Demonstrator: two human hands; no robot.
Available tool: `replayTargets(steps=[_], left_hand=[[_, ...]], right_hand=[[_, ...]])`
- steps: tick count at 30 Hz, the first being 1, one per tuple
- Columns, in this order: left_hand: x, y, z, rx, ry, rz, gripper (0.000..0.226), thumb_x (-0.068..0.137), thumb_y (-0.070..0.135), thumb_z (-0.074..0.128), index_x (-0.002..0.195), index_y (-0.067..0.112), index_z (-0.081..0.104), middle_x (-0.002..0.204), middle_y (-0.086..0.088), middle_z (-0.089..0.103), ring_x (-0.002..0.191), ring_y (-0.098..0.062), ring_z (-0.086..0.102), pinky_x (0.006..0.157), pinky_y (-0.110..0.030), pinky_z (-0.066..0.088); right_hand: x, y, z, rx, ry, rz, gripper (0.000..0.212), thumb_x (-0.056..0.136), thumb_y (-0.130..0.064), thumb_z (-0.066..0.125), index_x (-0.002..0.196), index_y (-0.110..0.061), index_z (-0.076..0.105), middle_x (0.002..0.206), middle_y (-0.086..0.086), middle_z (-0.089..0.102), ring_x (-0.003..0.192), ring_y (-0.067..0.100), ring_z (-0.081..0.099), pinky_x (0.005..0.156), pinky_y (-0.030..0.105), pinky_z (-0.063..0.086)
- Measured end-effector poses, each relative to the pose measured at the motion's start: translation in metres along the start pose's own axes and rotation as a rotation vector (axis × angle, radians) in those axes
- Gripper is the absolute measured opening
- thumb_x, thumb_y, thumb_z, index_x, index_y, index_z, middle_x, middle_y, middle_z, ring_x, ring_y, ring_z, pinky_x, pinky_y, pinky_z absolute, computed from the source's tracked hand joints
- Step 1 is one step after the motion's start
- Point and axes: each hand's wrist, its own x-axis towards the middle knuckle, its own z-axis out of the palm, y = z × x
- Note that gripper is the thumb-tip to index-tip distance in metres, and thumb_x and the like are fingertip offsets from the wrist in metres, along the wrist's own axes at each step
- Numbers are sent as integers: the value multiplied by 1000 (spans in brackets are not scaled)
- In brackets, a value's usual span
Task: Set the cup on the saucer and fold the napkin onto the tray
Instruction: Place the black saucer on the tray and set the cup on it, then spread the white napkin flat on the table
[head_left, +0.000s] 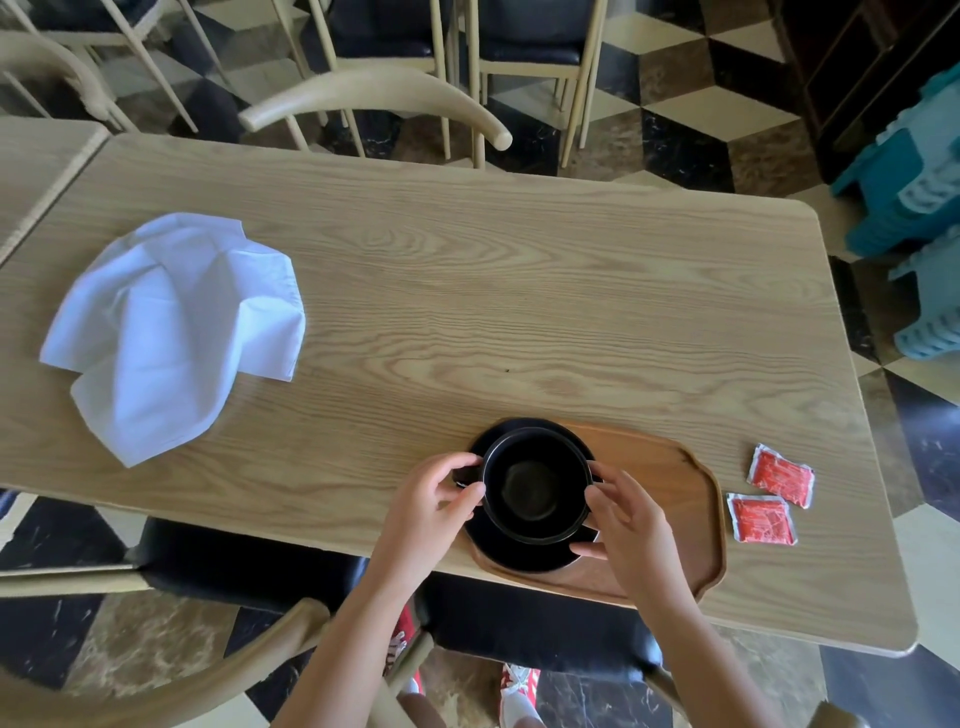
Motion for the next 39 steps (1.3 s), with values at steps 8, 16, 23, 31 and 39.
replayTargets(steps=[8,16,23,31,39], left_hand=[[-3,3,-1,104,9,5,27,86,20,63,112,29,59,110,-4,68,79,4,66,68,-1,43],[-17,22,-11,403,145,183,38,87,22,62,123,23,52,103,10,58,76,-1,61,71,-22,53],[-35,52,-58,812,192,328,19,90,28,53,101,17,62,91,4,67,78,-14,64,68,-27,53],[-79,40,-165,953,309,388,5,78,14,61,78,9,62,70,-5,64,64,-25,62,62,-27,44],[-137,-31,-290,1010,345,325,6,71,13,68,70,11,63,67,-2,64,57,-23,60,56,-30,49]], right_hand=[[1,-5,-3,-94,-16,16,27,92,-17,54,115,-29,58,102,-4,66,88,6,66,57,26,58],[-8,-44,-9,-529,160,-260,20,90,-27,53,108,-23,61,108,-4,60,94,16,59,72,29,49],[-25,-98,48,-1074,-123,-583,29,94,-29,41,115,-17,56,118,2,56,107,21,52,83,30,45],[-61,-127,144,-1201,-195,-680,33,90,-23,40,121,-18,51,126,4,51,115,24,46,91,34,37],[-122,-111,272,-1215,-124,-702,32,89,-23,40,120,-20,50,123,2,52,112,24,48,90,34,38]])
